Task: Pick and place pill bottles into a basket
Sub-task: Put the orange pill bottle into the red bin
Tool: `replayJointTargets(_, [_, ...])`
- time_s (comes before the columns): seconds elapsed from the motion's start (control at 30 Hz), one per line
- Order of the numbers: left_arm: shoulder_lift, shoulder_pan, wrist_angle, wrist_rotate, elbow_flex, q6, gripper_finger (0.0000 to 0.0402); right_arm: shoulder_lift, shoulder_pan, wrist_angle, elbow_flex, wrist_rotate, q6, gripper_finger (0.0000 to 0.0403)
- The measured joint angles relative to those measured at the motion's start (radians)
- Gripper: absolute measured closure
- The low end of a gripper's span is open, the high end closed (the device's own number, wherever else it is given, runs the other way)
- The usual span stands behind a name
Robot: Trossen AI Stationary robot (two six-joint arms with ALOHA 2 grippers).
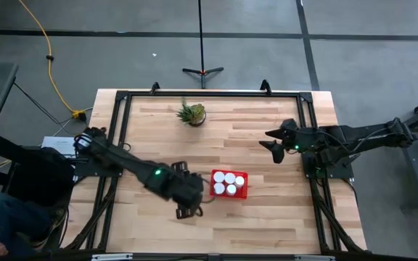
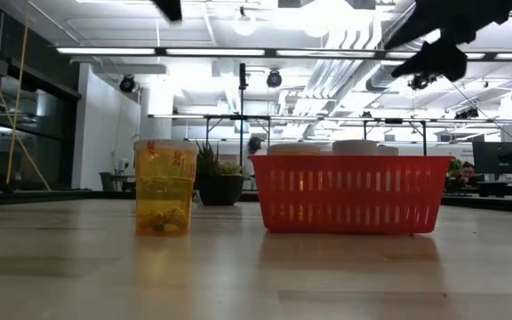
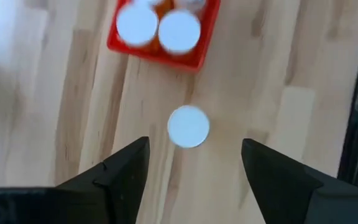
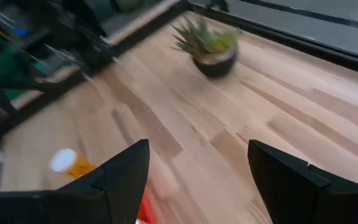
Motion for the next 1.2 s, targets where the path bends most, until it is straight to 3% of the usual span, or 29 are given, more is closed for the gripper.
replayJointTargets(0.17, [-0.037,-0.069,0.117,-0.121,0.0,-0.055,0.0113,0.0,0.0,0.146,0.0,-0.045,-0.097,0.014])
replayJointTargets(0.47, [-0.049,-0.095,0.158,-0.158,0.0,-0.059,0.0114,0.0,0.0,0.162,0.0,-0.041,-0.133,0.0139])
replayJointTargets(0.63, [-0.067,-0.064,0.415,-0.164,0.0,0.058,0.0116,0.0,0.0,0.159,0.0,-0.049,-0.15,0.0139])
replayJointTargets(0.8, [-0.067,-0.007,0.695,-0.049,0.001,0.236,0.0121,0.0,0.0,0.148,0.0,-0.039,-0.155,0.0139])
replayJointTargets(1.03, [-0.067,0.047,0.579,-0.019,-0.011,0.285,0.0132,0.0,0.0,0.145,0.0,-0.067,-0.121,0.0139])
replayJointTargets(1.2, [-0.11,0.074,0.576,0.034,-0.162,0.256,0.0136,0.0,0.0,0.135,0.0,-0.054,-0.114,0.0139])
